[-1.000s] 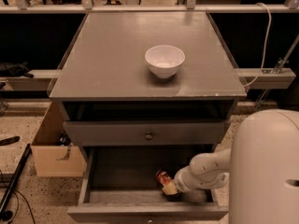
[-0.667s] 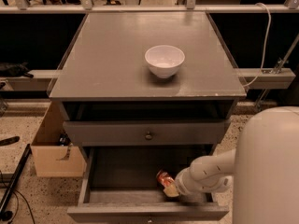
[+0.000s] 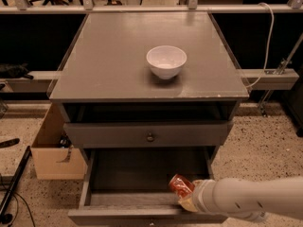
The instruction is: Pick coke can from middle drawer and place on counter
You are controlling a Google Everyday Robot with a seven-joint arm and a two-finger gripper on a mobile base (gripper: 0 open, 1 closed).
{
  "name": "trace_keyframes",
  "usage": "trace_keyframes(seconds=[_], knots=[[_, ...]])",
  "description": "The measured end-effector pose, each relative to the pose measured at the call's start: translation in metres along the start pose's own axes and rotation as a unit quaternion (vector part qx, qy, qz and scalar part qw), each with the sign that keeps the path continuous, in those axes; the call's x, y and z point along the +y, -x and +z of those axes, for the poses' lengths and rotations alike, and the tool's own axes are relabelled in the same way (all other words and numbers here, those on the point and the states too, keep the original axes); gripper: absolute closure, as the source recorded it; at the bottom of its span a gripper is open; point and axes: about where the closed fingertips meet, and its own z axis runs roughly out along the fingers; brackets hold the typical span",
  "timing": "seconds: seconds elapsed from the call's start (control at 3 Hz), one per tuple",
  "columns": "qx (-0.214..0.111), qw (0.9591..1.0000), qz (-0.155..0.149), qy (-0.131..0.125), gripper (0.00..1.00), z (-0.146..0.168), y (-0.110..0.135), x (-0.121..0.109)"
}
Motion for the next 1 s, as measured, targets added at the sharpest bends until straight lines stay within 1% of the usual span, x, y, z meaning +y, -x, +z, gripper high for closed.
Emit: trace_keyframes(seconds=[0.33,0.67,1.0], knots=[[-0.031,0.9985,-0.019,-0.04,1.0,-0.064,0.012,0.002],[-0.049,0.9957,-0.029,-0.073,1.0,-0.096,0.026,-0.008],[-0.049,0.9958,-0.03,-0.072,1.0,-0.095,0.026,-0.008]])
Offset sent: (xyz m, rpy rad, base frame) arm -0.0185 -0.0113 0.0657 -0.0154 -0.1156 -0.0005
